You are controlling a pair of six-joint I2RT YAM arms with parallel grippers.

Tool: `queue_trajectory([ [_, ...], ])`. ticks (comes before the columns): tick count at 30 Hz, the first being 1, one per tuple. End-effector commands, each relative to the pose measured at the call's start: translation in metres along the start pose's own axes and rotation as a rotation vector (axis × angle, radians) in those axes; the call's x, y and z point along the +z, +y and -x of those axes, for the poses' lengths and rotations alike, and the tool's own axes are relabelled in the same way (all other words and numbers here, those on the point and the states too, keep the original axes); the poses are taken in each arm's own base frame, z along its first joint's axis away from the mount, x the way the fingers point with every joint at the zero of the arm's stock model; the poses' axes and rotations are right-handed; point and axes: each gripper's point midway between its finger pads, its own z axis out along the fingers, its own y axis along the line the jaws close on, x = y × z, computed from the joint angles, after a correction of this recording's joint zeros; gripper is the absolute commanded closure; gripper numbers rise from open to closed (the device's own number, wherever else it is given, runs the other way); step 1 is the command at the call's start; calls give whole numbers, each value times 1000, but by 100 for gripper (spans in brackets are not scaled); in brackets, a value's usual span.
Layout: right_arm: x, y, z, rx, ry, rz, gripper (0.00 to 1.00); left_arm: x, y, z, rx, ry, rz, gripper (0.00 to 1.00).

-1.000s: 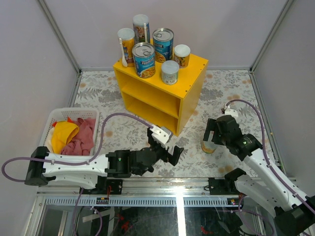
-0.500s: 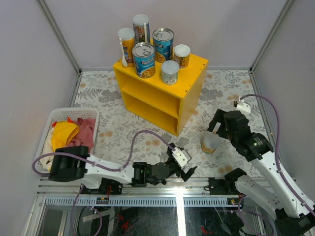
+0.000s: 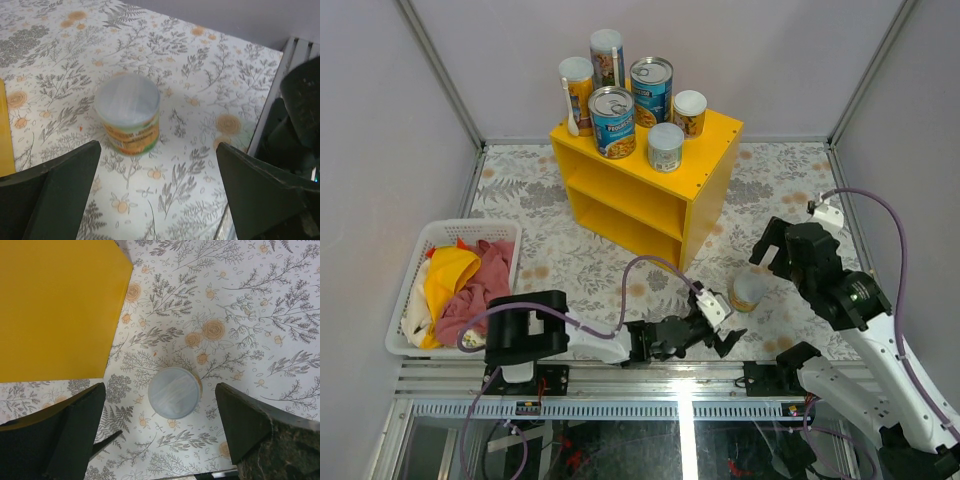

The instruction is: Place and organize the canned foods onto the counter

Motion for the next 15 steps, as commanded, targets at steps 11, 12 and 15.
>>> queue_trajectory([
  [11,-15,1,24,21,-70,9,1,48,4,21,-117,-151,13,0],
  [12,-16,1,25,20,-73,13,1,50,7,20,-118,-154,24,0],
  [15,-17,3,27,18,-72,22,1,56,14,14,-104,-157,68,0],
])
